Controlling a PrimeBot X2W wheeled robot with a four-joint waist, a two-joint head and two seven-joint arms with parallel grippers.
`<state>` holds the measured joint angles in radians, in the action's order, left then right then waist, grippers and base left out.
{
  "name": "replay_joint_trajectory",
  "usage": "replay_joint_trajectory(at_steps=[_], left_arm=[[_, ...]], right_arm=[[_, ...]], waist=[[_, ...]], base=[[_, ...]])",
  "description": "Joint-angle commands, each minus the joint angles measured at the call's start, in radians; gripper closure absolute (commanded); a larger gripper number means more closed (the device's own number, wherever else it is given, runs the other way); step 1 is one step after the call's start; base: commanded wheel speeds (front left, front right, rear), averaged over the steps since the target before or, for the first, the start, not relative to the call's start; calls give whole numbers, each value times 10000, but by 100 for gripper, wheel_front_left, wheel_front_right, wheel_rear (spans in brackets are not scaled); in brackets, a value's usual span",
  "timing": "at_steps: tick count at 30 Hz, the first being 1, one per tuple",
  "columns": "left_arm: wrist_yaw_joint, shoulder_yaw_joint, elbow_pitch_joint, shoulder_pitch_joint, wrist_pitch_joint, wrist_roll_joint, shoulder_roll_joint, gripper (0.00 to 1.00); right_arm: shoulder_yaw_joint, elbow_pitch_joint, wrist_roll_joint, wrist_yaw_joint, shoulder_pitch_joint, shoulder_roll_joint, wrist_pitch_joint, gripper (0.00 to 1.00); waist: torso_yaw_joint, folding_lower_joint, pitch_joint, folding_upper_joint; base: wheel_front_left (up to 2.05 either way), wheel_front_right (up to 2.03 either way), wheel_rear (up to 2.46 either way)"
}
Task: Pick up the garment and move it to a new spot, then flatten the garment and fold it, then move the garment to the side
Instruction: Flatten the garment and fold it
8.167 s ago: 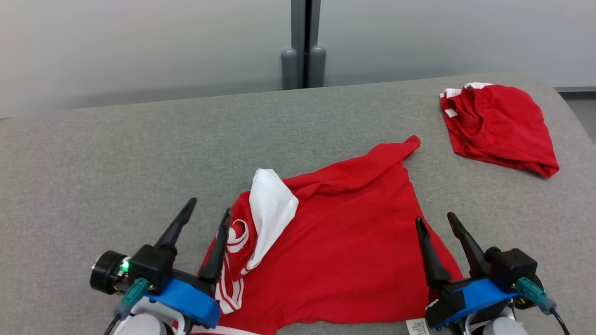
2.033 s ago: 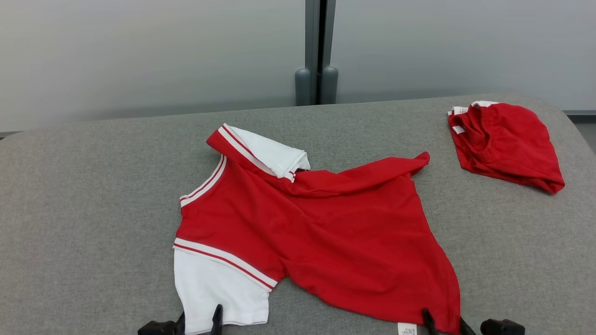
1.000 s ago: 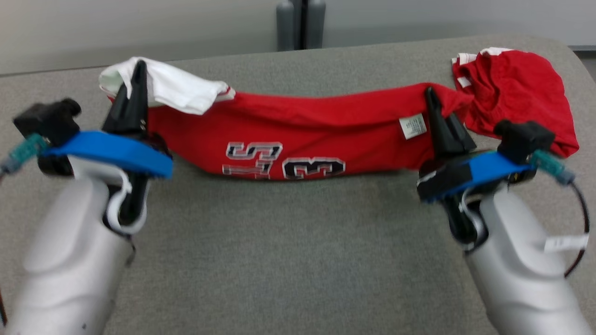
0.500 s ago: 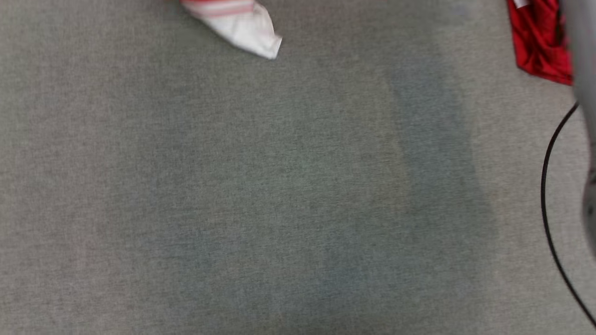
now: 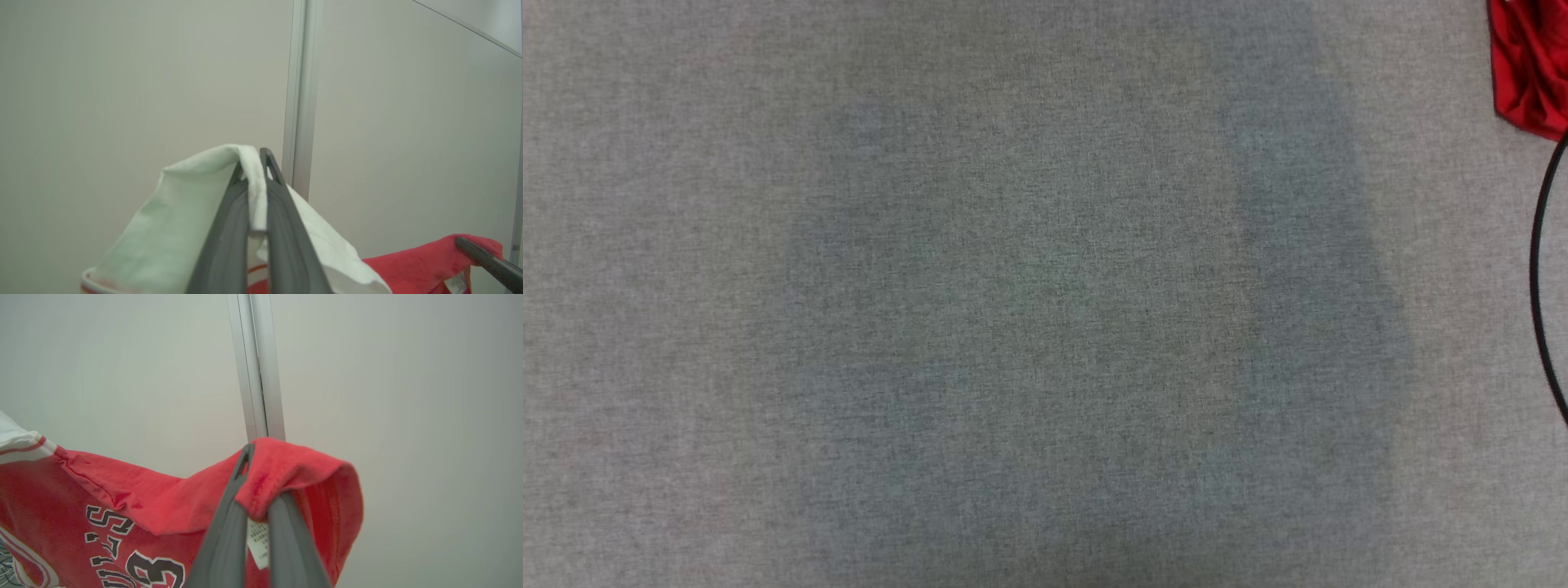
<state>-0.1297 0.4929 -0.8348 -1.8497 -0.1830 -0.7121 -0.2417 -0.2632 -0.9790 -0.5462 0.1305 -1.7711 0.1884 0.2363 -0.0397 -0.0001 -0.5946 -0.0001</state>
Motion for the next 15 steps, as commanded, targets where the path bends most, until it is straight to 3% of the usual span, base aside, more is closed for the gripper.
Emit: replay_joint_trajectory(at_steps=[1, 8, 11, 15], left_arm=[[-11, 204, -51, 563, -207, -210, -175, 100], [-13, 982, 502, 3395, -777, -511, -812, 100], [-13, 548, 1121, 4963, -831, -700, -1075, 100], [210, -584, 2527, 7538, -827, -589, -1011, 100]], right_arm=[[-245, -191, -108, 5, 532, 68, 83, 100], [-871, -40, -1138, 5, 2763, -181, 266, 100], [-1108, 299, -1595, 5, 3959, -341, 293, 100], [-1367, 1026, -2138, 5, 5601, -325, 295, 100]], waist=[[1, 1, 74, 1], [-99, 1, 561, 1], [-165, 1, 786, 1], [-192, 1, 1196, 1]], base=[[0, 0, 0], [0, 0, 0], [0, 0, 0], [0, 0, 0]])
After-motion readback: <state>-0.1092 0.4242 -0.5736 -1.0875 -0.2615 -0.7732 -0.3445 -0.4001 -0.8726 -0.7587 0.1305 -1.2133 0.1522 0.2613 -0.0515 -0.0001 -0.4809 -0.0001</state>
